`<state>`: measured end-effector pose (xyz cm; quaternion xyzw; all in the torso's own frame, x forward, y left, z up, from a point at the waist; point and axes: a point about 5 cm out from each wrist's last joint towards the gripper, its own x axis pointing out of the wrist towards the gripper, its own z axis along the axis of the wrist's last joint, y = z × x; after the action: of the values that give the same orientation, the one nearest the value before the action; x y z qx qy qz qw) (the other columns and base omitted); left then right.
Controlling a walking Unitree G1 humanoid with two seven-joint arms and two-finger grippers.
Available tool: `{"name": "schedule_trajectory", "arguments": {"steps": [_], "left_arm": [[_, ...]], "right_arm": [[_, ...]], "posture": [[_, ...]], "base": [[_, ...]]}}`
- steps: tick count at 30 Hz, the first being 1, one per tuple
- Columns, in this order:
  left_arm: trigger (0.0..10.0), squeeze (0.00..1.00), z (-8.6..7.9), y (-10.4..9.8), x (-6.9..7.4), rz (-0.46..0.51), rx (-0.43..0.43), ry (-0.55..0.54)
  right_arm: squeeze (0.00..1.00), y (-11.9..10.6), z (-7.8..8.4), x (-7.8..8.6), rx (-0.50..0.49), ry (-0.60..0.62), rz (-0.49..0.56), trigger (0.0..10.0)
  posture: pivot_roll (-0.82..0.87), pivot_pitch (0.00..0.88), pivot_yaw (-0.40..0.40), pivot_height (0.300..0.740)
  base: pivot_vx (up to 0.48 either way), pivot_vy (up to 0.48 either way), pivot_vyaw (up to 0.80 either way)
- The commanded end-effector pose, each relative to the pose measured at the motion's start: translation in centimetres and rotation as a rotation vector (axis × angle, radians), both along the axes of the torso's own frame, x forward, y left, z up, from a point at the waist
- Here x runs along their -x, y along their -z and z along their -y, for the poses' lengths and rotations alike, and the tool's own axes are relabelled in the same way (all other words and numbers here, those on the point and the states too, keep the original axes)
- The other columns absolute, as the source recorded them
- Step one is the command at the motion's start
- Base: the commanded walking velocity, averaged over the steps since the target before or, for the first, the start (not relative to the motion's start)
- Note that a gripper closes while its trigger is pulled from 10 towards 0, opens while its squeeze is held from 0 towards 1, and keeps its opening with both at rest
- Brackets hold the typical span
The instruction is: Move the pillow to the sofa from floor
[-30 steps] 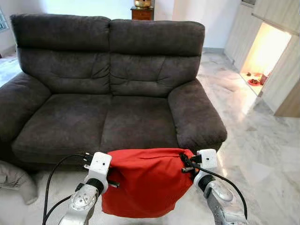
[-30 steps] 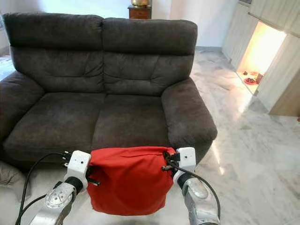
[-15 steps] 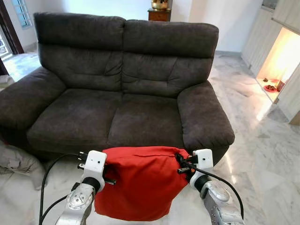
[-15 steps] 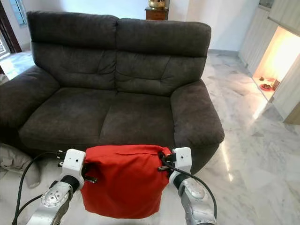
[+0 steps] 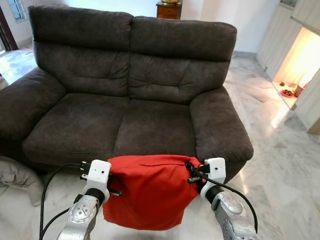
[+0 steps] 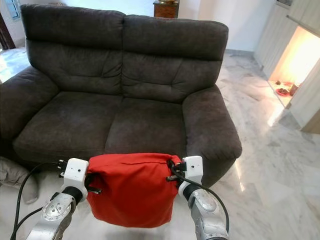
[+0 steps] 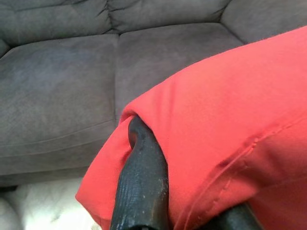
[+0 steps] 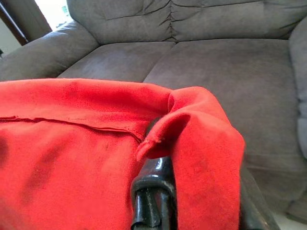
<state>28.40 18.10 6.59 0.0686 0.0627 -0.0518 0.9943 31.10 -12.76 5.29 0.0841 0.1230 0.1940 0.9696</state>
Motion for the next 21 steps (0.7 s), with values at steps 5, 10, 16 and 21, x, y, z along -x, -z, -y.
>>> {"name": "schedule_trajectory", "arguments": {"steps": [5,10,16,21], "left_arm": [[10.0,0.0,0.1,-3.2,-1.2,0.155,0.012,-0.004],[10.0,0.0,-0.5,-3.6,-1.4,0.166,0.007,-0.022],[10.0,0.0,-1.1,-4.2,-1.5,0.187,0.005,-0.044],[10.0,0.0,-1.7,-5.2,-1.7,0.222,0.005,-0.068]], "right_arm": [[0.0,-1.9,0.2,-1.0,-0.009,0.02,0.086,10.0],[0.0,-1.9,0.0,-1.2,0.013,0.02,0.086,10.0],[0.0,-2.6,-0.3,-1.5,-0.003,0.012,0.127,10.0],[0.0,-3.4,-0.6,-1.8,-0.021,0.003,0.154,10.0]], "posture": [[0.1,0.0,-0.05,0.74],[0.11,0.0,-0.054,0.74],[0.11,0.0,-0.055,0.74],[0.11,0.0,-0.055,0.74]], "base": [[0.315,0.0,0.0],[0.32,0.0,0.0],[0.331,0.0,-0.23],[0.335,0.0,0.0]]}}
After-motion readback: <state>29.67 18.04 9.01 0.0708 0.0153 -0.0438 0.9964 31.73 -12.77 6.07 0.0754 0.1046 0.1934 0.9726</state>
